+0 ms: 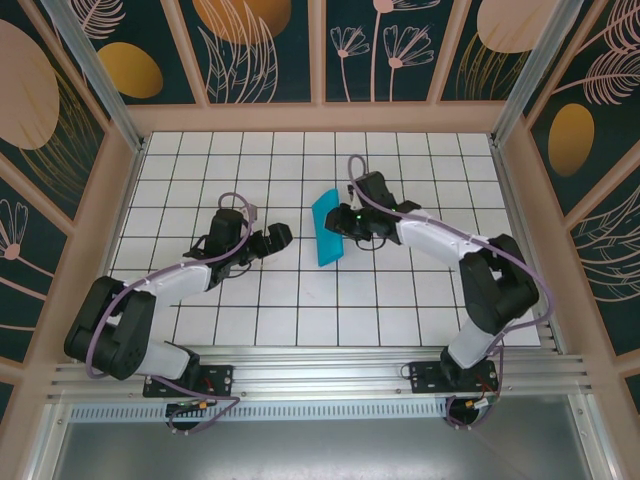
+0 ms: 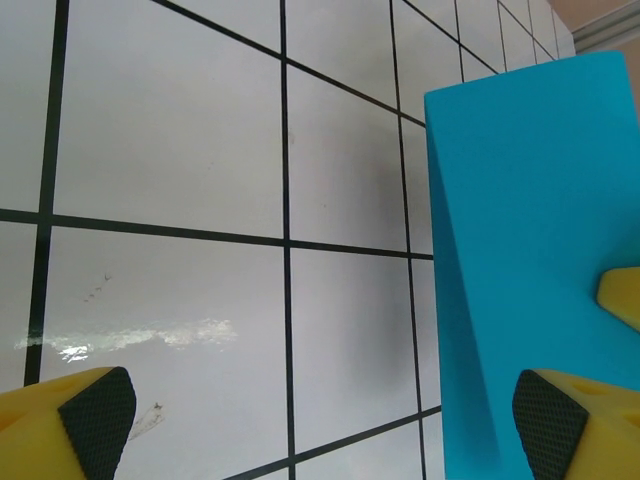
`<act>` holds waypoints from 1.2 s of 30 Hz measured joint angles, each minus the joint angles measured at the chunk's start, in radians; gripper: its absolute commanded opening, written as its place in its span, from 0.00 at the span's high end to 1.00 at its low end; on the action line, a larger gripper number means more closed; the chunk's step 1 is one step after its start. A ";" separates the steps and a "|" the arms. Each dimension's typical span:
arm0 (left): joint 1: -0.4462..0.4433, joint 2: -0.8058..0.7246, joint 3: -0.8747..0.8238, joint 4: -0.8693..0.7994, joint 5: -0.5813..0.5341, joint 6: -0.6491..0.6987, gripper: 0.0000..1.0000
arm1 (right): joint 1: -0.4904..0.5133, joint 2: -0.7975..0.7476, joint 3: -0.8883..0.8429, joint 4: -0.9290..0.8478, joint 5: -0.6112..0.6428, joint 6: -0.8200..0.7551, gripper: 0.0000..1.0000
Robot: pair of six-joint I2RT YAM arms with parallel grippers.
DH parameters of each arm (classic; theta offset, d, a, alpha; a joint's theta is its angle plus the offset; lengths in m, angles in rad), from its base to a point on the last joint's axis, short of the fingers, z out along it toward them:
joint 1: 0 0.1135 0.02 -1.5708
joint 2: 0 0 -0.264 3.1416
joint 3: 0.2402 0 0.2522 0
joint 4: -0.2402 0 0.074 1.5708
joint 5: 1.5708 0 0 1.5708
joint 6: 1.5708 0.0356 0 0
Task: Fold a paper plane with a square sheet of paper (pick it up from the middle)
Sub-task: Fold the square sheet of paper in half at the center of the table.
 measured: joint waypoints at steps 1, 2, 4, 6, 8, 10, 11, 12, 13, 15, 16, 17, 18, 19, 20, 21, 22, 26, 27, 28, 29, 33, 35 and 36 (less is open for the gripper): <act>0.000 -0.004 0.000 0.000 0.000 0.000 0.01 | -0.014 -0.011 -0.037 0.053 -0.034 0.028 0.65; 0.000 -0.007 0.000 0.000 0.000 0.000 0.01 | -0.027 -0.018 -0.075 0.106 -0.068 0.054 0.66; 0.000 -0.009 0.000 0.000 0.001 0.000 0.01 | -0.050 -0.019 -0.143 0.187 -0.114 0.098 0.64; 0.000 -0.009 0.000 0.000 0.002 0.000 0.01 | -0.072 -0.019 -0.207 0.238 -0.140 0.128 0.62; 0.000 -0.009 0.000 0.000 0.005 0.000 0.01 | -0.088 -0.019 -0.253 0.262 -0.159 0.144 0.60; 0.000 -0.009 0.000 0.000 0.010 0.000 0.01 | -0.096 -0.019 -0.280 0.268 -0.166 0.149 0.58; 0.000 -0.008 0.000 0.000 0.012 0.000 0.01 | -0.097 -0.019 -0.286 0.267 -0.166 0.150 0.56; 0.000 -0.008 0.000 0.000 0.014 0.000 0.01 | -0.098 -0.019 -0.289 0.266 -0.165 0.149 0.55; 0.000 -0.006 0.000 0.001 0.017 0.000 0.01 | -0.098 -0.019 -0.291 0.262 -0.159 0.145 0.54; 0.000 -0.001 0.000 0.001 0.021 0.000 0.01 | -0.099 -0.019 -0.291 0.247 -0.136 0.135 0.49; 0.000 0.003 0.000 0.001 0.027 0.000 0.01 | -0.099 -0.019 -0.291 0.237 -0.122 0.130 0.48; 0.000 0.006 0.000 0.001 0.032 0.000 0.01 | -0.100 -0.019 -0.291 0.228 -0.110 0.124 0.47; 0.000 0.010 0.002 0.001 0.036 -0.001 0.01 | -0.100 -0.019 -0.291 0.217 -0.093 0.119 0.45; 0.000 0.014 0.004 0.001 0.039 0.000 0.02 | -0.100 -0.019 -0.291 0.205 -0.079 0.113 0.43; 0.000 0.017 0.006 0.001 0.040 0.000 0.02 | -0.100 -0.019 -0.291 0.194 -0.064 0.107 0.39; -0.002 0.021 0.010 0.001 0.043 0.000 0.01 | -0.100 -0.019 -0.291 0.185 -0.051 0.101 0.39; -0.005 0.025 0.016 0.001 0.043 0.000 0.01 | -0.100 -0.019 -0.291 0.177 -0.035 0.095 0.39; -0.020 0.037 0.033 0.001 0.052 0.000 0.01 | -0.100 -0.023 -0.290 0.146 0.015 0.077 0.33; -0.024 0.042 0.037 0.001 0.055 0.000 0.02 | -0.102 -0.024 -0.289 0.135 0.025 0.070 0.31; -0.027 0.046 0.040 0.001 0.059 0.000 0.01 | -0.104 -0.024 -0.288 0.126 0.036 0.065 0.30; -0.029 0.051 0.042 0.001 0.061 0.000 0.01 | -0.106 -0.024 -0.285 0.115 0.042 0.058 0.27; -0.038 0.066 0.055 0.001 0.063 0.000 0.02 | -0.121 -0.024 -0.271 0.078 0.065 0.027 0.26; -0.044 0.071 0.064 0.000 0.062 0.000 0.01 | -0.131 -0.024 -0.265 0.060 0.072 0.007 0.25; -0.046 0.072 0.069 0.001 0.063 0.000 0.02 | -0.134 -0.024 -0.261 0.050 0.072 -0.005 0.25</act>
